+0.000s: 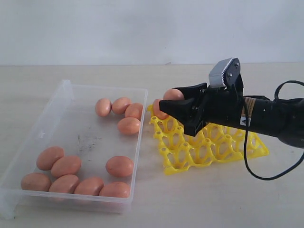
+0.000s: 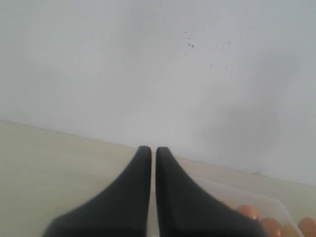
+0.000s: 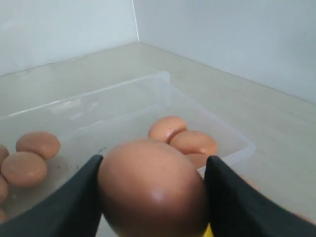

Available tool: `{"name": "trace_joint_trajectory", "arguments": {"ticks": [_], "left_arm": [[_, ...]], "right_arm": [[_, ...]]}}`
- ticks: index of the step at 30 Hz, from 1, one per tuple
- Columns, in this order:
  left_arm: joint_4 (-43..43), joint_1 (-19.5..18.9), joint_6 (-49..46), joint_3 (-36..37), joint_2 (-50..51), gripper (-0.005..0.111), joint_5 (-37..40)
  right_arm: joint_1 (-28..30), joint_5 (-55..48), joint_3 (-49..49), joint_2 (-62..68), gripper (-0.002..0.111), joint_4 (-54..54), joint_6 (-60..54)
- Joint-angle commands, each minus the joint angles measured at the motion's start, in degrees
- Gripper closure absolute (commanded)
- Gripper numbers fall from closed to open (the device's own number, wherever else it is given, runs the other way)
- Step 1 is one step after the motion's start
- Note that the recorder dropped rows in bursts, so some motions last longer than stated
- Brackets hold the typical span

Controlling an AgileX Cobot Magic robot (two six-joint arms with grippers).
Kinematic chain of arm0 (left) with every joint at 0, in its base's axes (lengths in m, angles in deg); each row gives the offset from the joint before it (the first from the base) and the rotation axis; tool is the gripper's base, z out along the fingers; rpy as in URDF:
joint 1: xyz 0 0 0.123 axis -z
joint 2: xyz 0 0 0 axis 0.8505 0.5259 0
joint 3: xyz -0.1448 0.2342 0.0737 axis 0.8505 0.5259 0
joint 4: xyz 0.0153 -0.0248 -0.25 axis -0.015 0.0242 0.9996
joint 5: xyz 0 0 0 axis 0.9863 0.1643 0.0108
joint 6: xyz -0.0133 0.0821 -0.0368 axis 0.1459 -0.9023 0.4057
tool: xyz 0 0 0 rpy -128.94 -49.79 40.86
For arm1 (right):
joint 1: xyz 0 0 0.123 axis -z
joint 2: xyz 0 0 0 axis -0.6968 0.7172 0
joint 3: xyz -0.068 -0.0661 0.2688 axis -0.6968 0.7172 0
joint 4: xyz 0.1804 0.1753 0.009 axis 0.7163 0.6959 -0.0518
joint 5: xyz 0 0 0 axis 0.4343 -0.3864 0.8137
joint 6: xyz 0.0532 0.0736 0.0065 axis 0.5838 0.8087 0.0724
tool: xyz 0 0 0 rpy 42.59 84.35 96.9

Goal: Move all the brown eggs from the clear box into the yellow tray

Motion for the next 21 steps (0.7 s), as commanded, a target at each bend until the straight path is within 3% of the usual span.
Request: {"name": "trace_joint_trajectory", "arguments": {"ticks": [1, 10, 21], "left_arm": [[0.28, 0.24, -0.33, -0.15, -0.16, 0.103, 0.0], [0.28, 0.24, -0.33, -0.15, -0.16, 0.103, 0.0], [0.28, 0.24, -0.33, -0.15, -0.16, 0.103, 0.0]], "right_arm": [[0.28, -4.64, -1.91, 1.6, 0.108, -2.04, 0.72], [0.28, 3.23, -8.06, 12.66, 0.108, -4.29, 5.62], [0.28, 1.76, -9.01, 13.39, 0.108, -3.12, 8.71]]}}
